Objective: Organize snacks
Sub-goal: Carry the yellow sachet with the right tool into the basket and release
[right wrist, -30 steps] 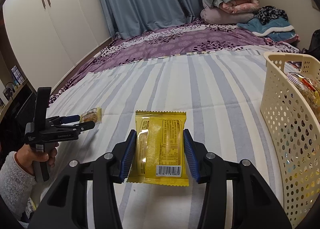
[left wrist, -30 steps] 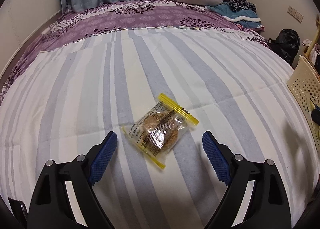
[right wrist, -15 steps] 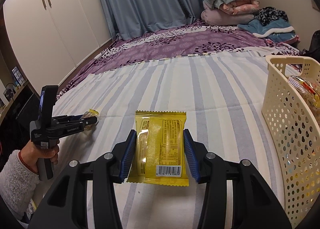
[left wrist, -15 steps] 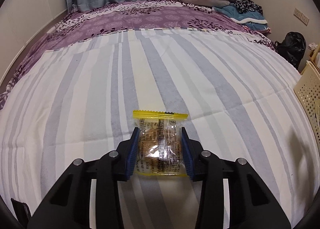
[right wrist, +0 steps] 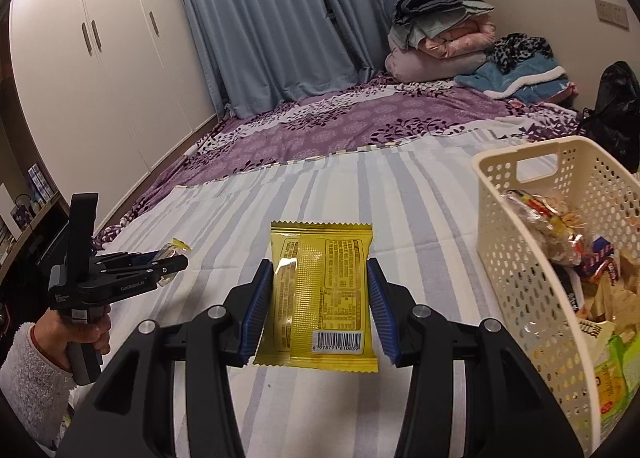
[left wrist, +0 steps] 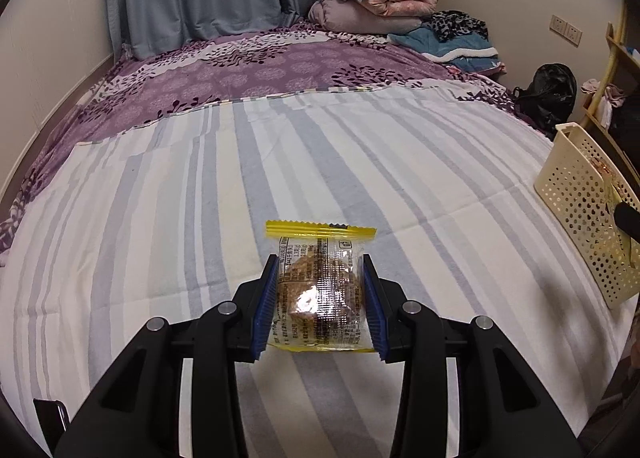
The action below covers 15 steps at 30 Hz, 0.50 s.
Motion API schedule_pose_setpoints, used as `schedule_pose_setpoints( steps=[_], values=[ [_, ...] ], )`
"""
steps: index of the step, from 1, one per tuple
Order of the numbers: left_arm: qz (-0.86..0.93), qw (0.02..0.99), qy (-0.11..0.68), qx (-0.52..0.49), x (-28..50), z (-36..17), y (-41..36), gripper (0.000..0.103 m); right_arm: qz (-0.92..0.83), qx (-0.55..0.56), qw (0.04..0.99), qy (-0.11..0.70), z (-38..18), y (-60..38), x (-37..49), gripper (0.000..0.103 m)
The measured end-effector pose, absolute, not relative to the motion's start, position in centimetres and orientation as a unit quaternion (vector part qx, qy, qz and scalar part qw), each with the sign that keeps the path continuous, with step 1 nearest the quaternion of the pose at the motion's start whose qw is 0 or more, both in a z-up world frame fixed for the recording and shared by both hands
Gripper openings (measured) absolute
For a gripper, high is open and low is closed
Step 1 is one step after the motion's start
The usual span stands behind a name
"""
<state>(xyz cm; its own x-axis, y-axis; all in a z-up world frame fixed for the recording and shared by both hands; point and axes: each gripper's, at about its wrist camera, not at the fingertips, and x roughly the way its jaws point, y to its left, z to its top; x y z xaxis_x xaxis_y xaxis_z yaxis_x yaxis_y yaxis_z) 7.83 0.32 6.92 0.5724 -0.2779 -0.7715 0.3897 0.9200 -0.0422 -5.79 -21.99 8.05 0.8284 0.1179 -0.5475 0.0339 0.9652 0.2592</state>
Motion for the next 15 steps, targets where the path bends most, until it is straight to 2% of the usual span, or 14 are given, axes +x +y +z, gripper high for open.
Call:
schedule_pose_setpoints(
  steps=[15],
  values=[
    [-0.248,0.879,0.396,0.1,5.2,9.9,-6.7,0.04,-0.089,0.175,0.951,0.24,9.3,-31.6,-12.9,0.047]
  ],
)
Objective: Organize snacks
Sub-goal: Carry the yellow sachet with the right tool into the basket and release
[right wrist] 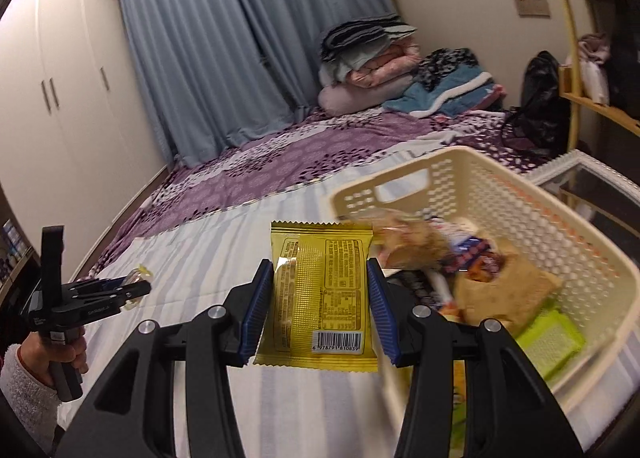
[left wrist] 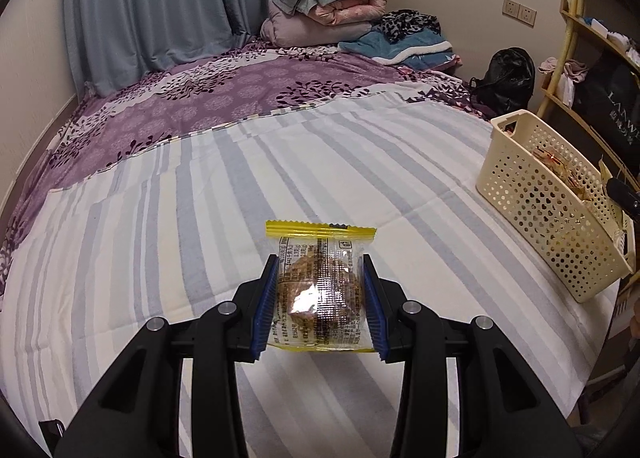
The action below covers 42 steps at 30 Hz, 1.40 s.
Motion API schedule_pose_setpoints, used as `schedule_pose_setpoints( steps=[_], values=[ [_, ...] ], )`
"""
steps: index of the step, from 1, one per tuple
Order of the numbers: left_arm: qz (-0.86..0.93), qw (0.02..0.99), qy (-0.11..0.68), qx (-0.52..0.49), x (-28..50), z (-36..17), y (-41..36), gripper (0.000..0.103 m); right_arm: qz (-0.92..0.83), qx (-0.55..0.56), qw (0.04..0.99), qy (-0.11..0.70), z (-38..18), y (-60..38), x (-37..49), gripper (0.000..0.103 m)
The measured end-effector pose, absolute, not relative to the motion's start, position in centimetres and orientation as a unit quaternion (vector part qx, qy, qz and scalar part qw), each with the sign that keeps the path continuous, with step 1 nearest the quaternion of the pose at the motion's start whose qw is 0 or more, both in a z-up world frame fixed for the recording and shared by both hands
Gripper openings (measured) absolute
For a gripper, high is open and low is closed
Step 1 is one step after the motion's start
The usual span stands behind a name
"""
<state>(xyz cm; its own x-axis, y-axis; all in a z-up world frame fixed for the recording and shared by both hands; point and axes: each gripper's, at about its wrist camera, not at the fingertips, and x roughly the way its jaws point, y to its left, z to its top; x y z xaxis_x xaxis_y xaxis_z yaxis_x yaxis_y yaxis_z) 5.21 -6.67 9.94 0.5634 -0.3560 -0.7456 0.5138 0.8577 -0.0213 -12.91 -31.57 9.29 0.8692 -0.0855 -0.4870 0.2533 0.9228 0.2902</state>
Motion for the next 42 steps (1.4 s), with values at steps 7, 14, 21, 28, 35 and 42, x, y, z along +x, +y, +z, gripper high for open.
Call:
schedule_pose_setpoints(
  steps=[7,14,21,28,35,42],
  values=[
    [-0.27,0.873,0.391,0.11,4.3,10.6,-9.8,0.04,-0.151,0.198,0.939,0.237,8.2,-35.9,-15.5,0.05],
    [-0.291,0.867,0.383,0.128,3.3,11.4,-13.2,0.04,-0.176,0.216,0.934,0.223,7.2,-38.1,-17.7,0.076],
    [-0.321,0.86,0.369,0.143,1.8,12.8,-16.7,0.04,-0.198,0.217,0.934,0.204,7.1,-39.2,-19.5,0.091],
    [-0.367,0.846,0.352,0.16,0.1,14.2,-21.2,0.04,-0.215,0.204,0.935,0.193,7.4,-39.4,-20.5,0.098],
    [-0.416,0.825,0.341,0.175,-1.9,14.7,-26.1,0.04,-0.229,0.193,0.934,0.195,7.6,-39.8,-21.4,0.098],
    [-0.456,0.803,0.333,0.19,-3.8,14.7,-31.0,0.04,-0.236,0.2,0.932,0.188,7.6,-40.2,-22.6,0.098]
  ],
)
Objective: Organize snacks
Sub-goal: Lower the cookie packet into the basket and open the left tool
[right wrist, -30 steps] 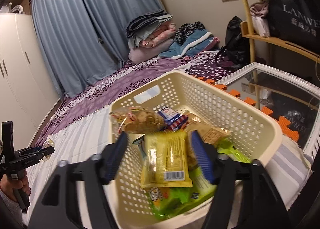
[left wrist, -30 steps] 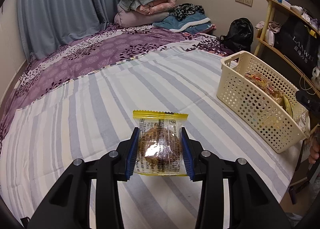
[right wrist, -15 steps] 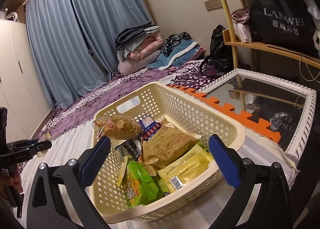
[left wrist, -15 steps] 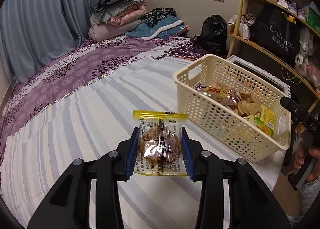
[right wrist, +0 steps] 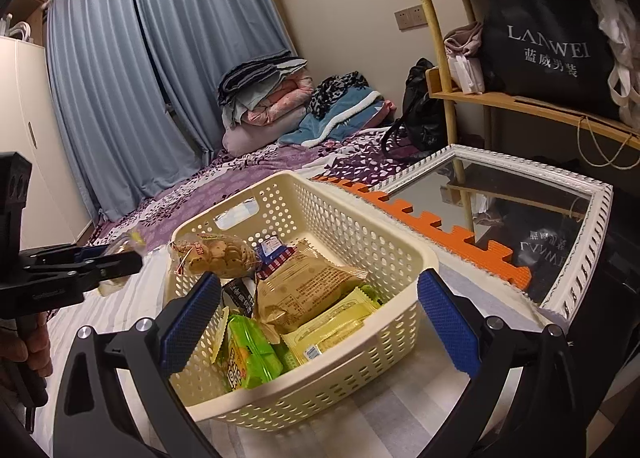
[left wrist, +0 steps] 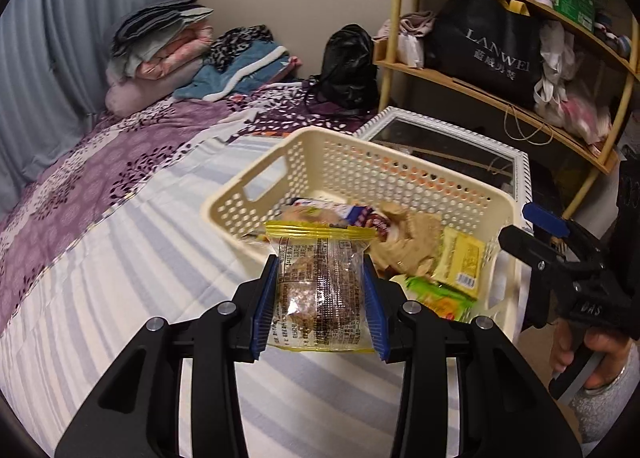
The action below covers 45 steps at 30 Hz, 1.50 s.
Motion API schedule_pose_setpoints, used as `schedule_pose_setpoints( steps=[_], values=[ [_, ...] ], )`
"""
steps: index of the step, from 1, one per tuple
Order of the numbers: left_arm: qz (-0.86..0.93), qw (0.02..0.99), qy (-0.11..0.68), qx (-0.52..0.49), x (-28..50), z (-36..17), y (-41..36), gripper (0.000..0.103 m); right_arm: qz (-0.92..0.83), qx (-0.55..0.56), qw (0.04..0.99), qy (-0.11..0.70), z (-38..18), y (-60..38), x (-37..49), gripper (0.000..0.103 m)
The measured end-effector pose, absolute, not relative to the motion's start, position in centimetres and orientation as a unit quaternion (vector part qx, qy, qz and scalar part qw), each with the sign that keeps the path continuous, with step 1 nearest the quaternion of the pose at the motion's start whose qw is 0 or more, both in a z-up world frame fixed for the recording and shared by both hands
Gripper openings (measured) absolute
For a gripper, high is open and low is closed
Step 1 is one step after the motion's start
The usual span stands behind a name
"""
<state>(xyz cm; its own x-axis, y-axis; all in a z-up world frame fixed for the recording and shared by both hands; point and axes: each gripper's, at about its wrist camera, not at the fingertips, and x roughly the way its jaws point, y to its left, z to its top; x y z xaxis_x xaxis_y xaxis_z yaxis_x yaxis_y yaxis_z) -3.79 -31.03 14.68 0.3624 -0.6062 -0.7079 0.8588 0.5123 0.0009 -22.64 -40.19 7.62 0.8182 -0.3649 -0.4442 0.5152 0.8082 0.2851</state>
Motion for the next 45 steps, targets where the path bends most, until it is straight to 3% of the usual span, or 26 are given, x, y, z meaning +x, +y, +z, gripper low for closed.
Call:
schedule_pose_setpoints(
  steps=[13,34,37,41,45],
  values=[
    [-0.485,0.779,0.345,0.201,-5.1,13.0,-36.1,0.04,-0.24,0.205,0.932,0.18,7.8,-40.3,-24.0,0.098],
    [-0.489,0.772,0.35,0.205,-5.1,12.3,-37.0,0.042,-0.246,0.204,0.93,0.182,7.9,-40.1,-24.3,0.098],
    [-0.488,0.775,0.346,0.203,-5.1,12.3,-37.0,0.049,-0.247,0.202,0.93,0.182,7.9,-40.1,-24.4,0.098],
    [-0.491,0.776,0.341,0.201,-5.0,12.7,-37.0,0.049,-0.248,0.203,0.93,0.182,8.1,-40.2,-24.4,0.098],
    [-0.486,0.783,0.331,0.204,-5.3,13.0,-36.9,0.073,-0.249,0.201,0.93,0.182,8.3,-40.1,-24.5,0.098]
  ],
)
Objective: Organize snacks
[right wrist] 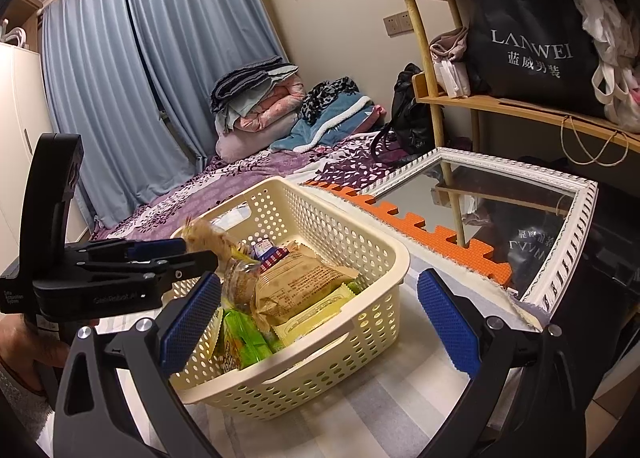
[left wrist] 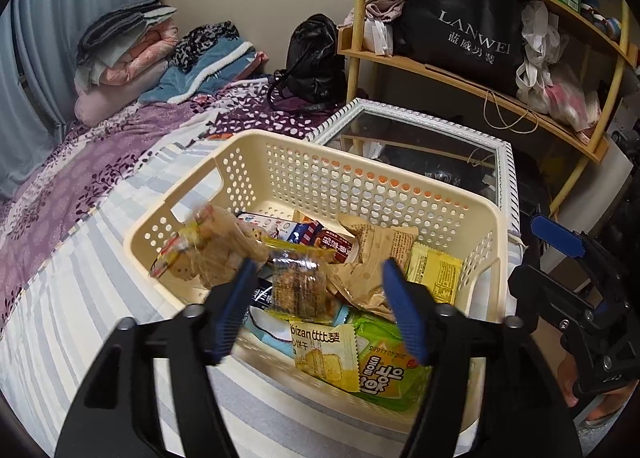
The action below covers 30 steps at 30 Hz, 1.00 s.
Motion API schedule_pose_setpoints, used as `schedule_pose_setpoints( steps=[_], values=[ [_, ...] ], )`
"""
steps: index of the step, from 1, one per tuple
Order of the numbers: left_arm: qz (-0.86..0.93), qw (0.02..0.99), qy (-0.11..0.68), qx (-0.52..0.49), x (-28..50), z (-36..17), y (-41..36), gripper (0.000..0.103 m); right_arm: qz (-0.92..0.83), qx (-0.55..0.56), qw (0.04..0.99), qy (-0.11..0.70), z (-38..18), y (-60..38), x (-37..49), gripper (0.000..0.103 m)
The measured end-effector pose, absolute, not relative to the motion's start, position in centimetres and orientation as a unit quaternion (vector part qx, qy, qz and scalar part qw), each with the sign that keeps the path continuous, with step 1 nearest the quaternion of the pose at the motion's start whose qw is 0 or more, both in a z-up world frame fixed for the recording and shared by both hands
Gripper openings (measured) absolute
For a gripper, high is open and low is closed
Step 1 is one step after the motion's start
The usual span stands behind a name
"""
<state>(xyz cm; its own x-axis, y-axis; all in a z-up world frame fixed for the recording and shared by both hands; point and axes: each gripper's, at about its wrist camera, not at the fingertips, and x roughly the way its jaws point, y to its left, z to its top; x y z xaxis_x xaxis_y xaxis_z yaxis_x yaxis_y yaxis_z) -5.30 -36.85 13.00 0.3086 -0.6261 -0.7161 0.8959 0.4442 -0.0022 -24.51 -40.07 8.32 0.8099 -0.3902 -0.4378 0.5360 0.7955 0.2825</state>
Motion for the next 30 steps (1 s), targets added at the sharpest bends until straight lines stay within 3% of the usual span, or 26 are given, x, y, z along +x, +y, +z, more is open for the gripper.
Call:
schedule_pose_setpoints(
  steps=[2,6,9,30],
  values=[
    [-0.485,0.783,0.33,0.205,-5.4,13.1,-36.8,0.074,-0.25,0.199,0.93,0.182,8.4,-40.0,-24.5,0.098],
    [-0.47,0.795,0.319,0.214,-5.5,13.3,-36.6,0.096,-0.249,0.196,0.93,0.184,8.6,-39.8,-24.4,0.098],
    [-0.458,0.802,0.313,0.221,-5.5,13.6,-36.5,0.099,-0.251,0.19,0.93,0.189,8.7,-39.6,-24.4,0.098],
    [-0.353,0.861,0.259,0.258,-6.5,15.3,-33.1,0.1,-0.29,0.122,0.919,0.237,10.1,-36.8,-24.1,0.098]
  ],
)
